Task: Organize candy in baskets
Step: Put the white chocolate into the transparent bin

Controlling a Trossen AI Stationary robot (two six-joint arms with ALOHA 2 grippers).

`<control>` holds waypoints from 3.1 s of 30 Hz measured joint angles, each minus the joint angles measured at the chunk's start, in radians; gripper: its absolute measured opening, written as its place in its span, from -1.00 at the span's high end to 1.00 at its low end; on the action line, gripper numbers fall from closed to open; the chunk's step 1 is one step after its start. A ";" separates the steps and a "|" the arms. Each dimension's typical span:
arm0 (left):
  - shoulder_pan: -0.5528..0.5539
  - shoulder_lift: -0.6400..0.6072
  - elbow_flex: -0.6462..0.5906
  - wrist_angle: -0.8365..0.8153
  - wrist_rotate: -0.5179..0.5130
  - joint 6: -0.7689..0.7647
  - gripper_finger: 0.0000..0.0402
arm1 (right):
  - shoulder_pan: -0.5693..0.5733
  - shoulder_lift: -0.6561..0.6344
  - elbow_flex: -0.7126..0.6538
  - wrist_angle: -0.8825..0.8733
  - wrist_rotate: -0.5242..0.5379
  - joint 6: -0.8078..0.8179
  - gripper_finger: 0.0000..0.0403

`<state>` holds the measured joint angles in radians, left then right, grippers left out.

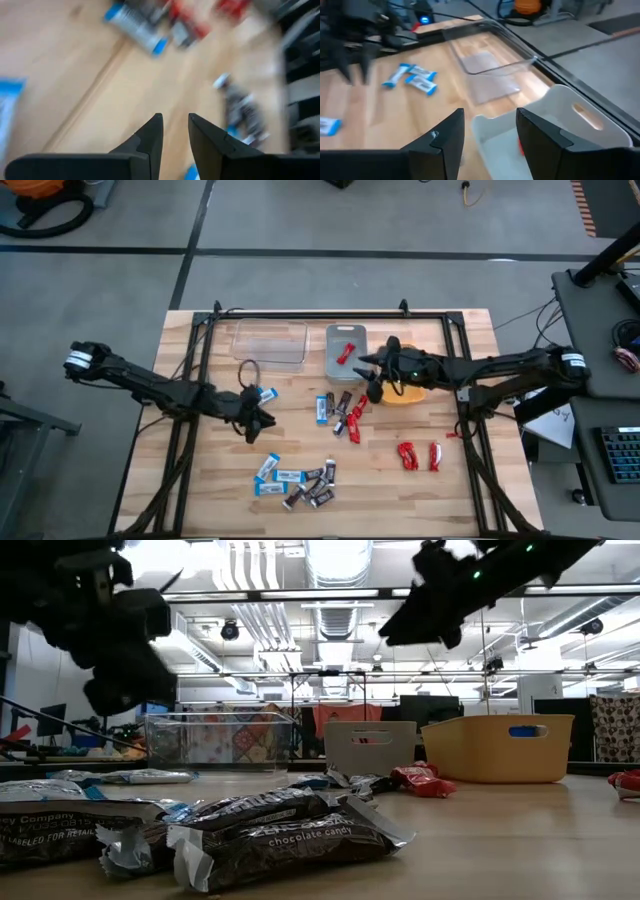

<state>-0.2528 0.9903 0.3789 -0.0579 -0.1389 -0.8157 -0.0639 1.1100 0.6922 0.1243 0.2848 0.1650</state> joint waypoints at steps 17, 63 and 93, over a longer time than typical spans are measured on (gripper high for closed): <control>-0.138 0.373 0.332 -0.782 0.049 0.290 0.62 | 0.085 -0.015 0.000 -0.017 0.003 -0.001 0.22; -0.128 0.593 0.333 -0.832 -0.218 0.336 0.43 | 0.093 0.005 0.000 -0.044 -0.032 -0.051 0.23; -0.133 0.413 0.590 -0.682 -0.357 0.608 0.92 | 0.234 -0.067 0.000 -0.046 -0.060 0.046 0.43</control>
<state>-0.3857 1.4033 0.9685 -0.7399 -0.4960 -0.2076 0.1703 1.0435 0.6922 0.0782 0.2253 0.2106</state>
